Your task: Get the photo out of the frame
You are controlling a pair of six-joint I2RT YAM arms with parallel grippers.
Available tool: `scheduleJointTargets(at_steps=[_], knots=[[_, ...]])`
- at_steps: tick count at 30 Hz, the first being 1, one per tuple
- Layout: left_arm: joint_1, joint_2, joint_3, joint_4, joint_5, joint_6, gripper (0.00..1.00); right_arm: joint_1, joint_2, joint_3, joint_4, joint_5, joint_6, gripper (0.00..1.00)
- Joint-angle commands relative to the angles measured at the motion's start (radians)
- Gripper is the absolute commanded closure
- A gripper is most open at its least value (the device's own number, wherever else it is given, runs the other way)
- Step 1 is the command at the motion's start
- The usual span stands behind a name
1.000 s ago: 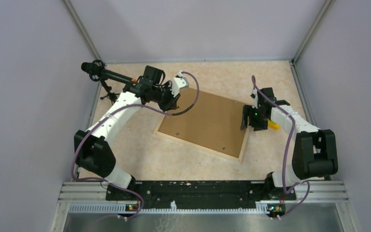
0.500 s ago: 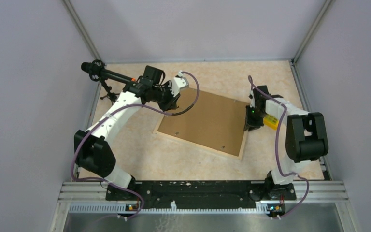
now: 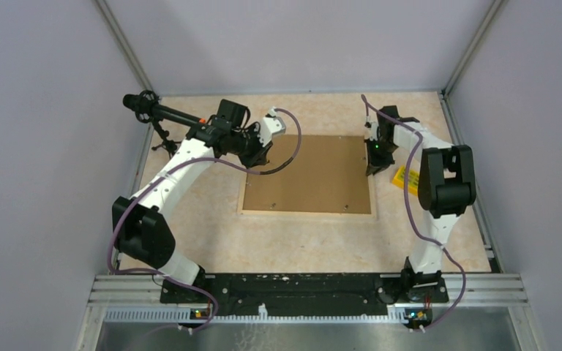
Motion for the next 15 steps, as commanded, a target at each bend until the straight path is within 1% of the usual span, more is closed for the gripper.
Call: scheduleJointTargets(at_steps=[1,2,6,7,8,9,10,12,15], knots=[[0.006,-0.042,-0.004,-0.003,0.003,0.017,1.00,-0.008,0.000,0.057,0.039,0.047,-0.120,0.89],[0.006,-0.043,-0.005,-0.005,0.005,0.019,1.00,-0.009,-0.012,0.081,0.032,0.038,-0.120,0.81],[0.006,-0.049,-0.004,-0.010,0.010,0.027,1.00,-0.009,-0.106,0.170,-0.006,-0.015,-0.119,0.39],[0.006,-0.050,-0.003,-0.008,0.010,0.027,1.00,-0.008,-0.143,0.179,-0.001,-0.021,-0.122,0.26],[0.006,-0.050,-0.001,-0.007,0.010,0.027,1.00,-0.009,-0.179,0.179,0.007,-0.022,-0.125,0.16],[0.006,-0.049,0.002,-0.006,0.010,0.027,1.00,-0.008,-0.223,0.174,0.021,-0.021,-0.129,0.10],[0.006,-0.048,0.006,-0.005,0.012,0.025,1.00,-0.008,-0.265,0.162,0.038,-0.023,-0.138,0.06],[0.006,-0.044,0.015,-0.004,0.011,0.021,1.00,-0.009,-0.364,0.114,0.096,-0.027,-0.169,0.02],[0.007,-0.041,0.018,0.000,0.009,0.017,1.00,-0.009,-0.522,-0.029,0.236,0.003,-0.217,0.01]])
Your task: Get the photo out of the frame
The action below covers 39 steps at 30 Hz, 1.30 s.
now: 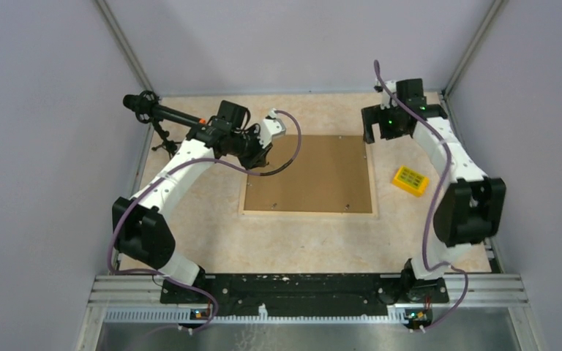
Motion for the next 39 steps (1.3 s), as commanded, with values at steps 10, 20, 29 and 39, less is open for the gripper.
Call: scheduleJointTargets(at_steps=[10,20,29,39], knots=[[0.016,0.029,0.038,-0.050,-0.164,0.108,1.00,-0.013,-0.266,-0.196,-0.102,-0.114,-0.104,0.01],[0.015,0.117,0.033,-0.068,-0.345,0.176,1.00,-0.035,-0.092,-0.332,-0.134,-0.188,-0.056,0.13],[0.002,0.163,0.032,-0.072,-0.383,0.243,1.00,-0.042,0.037,-0.307,-0.122,-0.171,0.001,0.23],[-0.019,0.227,0.061,-0.057,-0.401,0.266,1.00,-0.041,0.108,-0.300,-0.099,-0.161,0.020,0.47]])
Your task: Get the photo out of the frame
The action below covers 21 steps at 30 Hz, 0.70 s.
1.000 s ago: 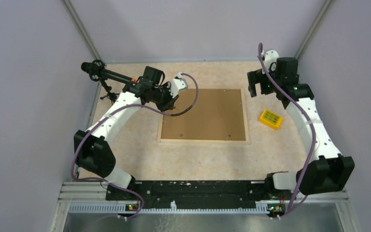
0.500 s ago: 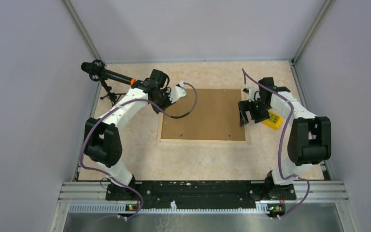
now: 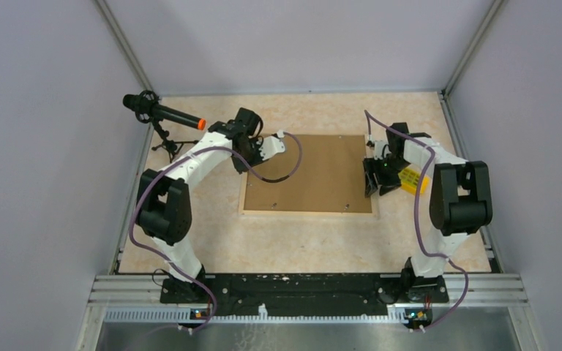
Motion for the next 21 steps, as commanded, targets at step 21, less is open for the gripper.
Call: scheduleJointTargets(at_steps=[21], knots=[[-0.051,-0.016,-0.006,-0.067,-0.038,0.074,1.00,-0.006,0.032,0.001,0.050,0.010,0.011,0.60]])
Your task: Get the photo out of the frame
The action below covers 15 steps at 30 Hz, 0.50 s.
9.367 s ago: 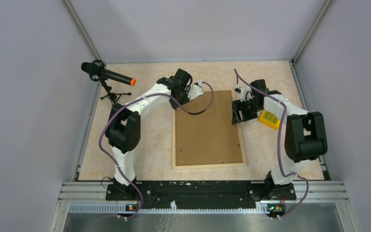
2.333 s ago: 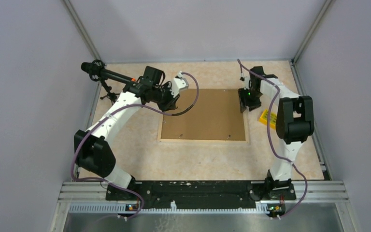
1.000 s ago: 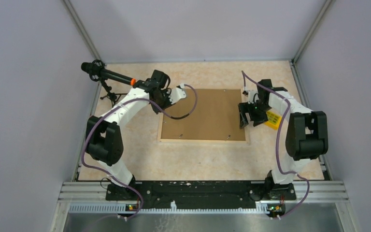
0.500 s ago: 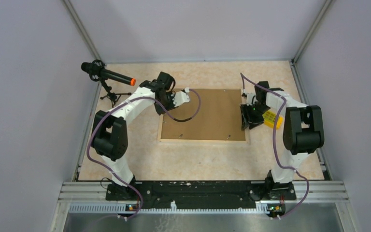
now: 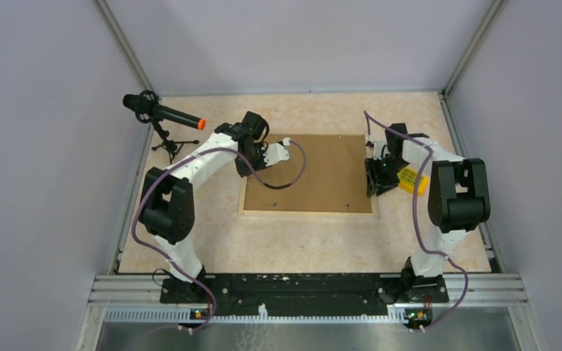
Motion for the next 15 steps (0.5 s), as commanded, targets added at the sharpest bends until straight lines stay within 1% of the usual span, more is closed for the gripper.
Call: scheduleJointTargets(at_steps=[1,15], knots=[[-0.012,-0.047,-0.020,-0.026,-0.017,0.020,1.00,-0.005,0.000,0.003,0.017,0.001,0.003,0.60],[-0.045,-0.061,-0.058,-0.075,0.016,0.016,1.00,-0.006,0.011,-0.006,0.019,-0.002,0.002,0.65]])
